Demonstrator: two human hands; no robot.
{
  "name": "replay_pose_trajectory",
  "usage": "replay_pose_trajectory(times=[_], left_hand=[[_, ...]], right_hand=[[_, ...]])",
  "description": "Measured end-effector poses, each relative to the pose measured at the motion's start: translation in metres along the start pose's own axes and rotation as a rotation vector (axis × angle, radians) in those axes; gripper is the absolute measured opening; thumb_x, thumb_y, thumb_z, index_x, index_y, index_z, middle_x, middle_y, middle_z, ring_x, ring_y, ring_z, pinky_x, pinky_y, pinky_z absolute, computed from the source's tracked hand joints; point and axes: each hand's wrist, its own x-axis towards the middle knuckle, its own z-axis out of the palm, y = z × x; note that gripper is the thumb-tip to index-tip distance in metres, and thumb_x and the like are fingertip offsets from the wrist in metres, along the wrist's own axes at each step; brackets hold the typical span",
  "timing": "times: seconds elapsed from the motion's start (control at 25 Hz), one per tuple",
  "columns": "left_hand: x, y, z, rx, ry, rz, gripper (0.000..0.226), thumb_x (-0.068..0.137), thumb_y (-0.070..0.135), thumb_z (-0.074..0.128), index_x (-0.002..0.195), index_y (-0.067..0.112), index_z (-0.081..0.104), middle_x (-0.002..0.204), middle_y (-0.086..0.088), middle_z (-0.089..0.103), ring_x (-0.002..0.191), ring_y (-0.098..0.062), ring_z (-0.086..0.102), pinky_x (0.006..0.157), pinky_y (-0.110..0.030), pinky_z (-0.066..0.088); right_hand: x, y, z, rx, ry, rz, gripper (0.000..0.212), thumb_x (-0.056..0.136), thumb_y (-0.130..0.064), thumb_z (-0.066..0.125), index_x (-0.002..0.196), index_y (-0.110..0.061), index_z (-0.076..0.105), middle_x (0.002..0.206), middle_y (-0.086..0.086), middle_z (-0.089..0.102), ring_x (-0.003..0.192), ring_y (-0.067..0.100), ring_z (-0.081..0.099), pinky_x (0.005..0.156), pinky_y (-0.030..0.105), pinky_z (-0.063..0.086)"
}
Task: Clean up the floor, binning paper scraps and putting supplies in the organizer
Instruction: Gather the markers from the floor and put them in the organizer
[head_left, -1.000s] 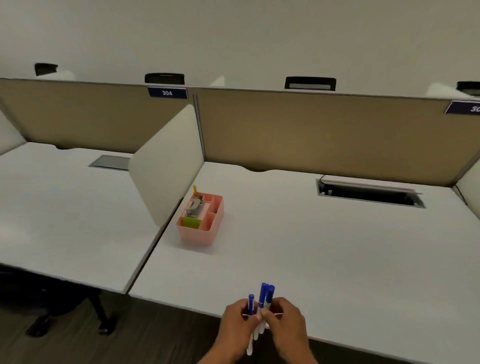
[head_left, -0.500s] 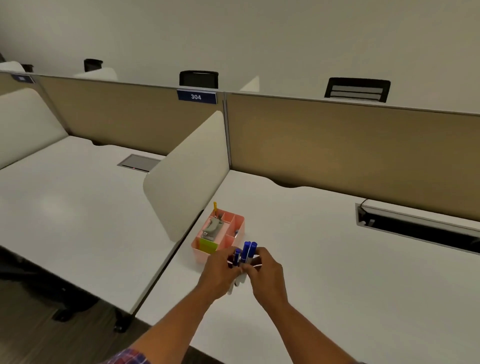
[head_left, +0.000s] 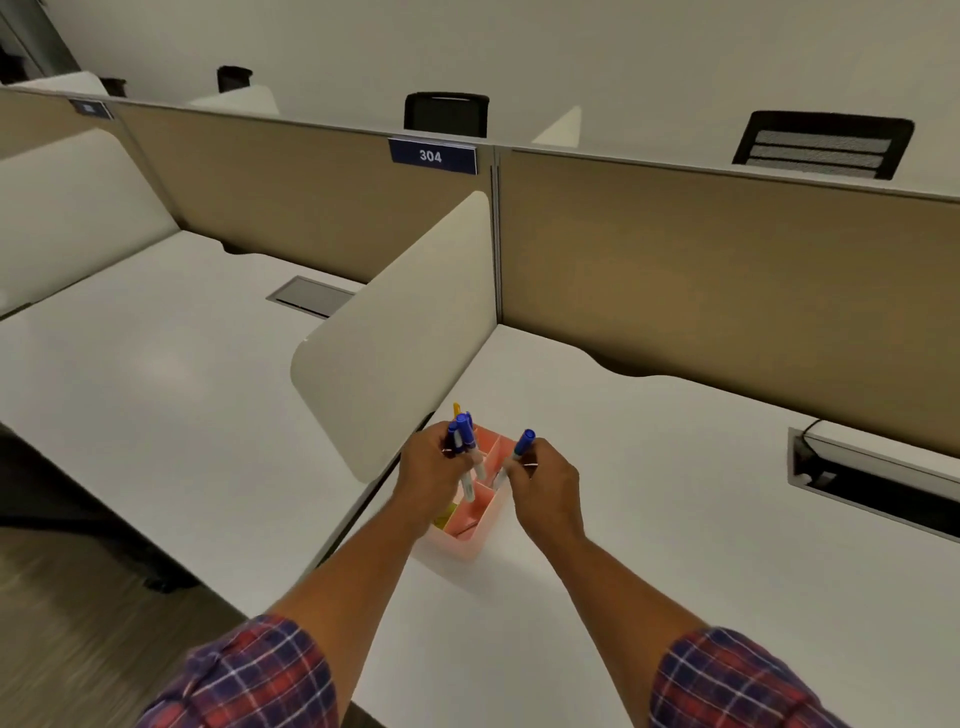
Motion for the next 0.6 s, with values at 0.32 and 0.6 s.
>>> replay_pose_trajectory(times=[0.32, 0.6], left_hand=[[0.075, 0.012, 0.021, -0.019, -0.048, 0.059, 0.022, 0.093, 0.018, 0.076, 0.114, 0.014, 0.07, 0.103, -0.005, 0.075, 0.093, -0.022, 0.071, 0.088, -0.03, 0.057], [0.128, -0.011, 0.033, -0.084, -0.067, 0.029, 0.017, 0.094, 0.008, 0.072, 0.109, 0.016, 0.068, 0.099, -0.005, 0.076, 0.088, -0.027, 0.075, 0.075, -0.033, 0.063]], right_hand=[[0.061, -0.019, 0.014, -0.018, 0.078, -0.005, 0.031, 0.097, -0.017, 0.065, 0.125, -0.019, 0.05, 0.102, -0.003, 0.058, 0.09, 0.018, 0.062, 0.082, 0.025, 0.05], [0.1, -0.002, 0.046, -0.026, 0.07, 0.0, 0.024, 0.098, -0.018, 0.064, 0.117, -0.021, 0.049, 0.103, 0.0, 0.06, 0.091, 0.019, 0.062, 0.08, 0.025, 0.05]])
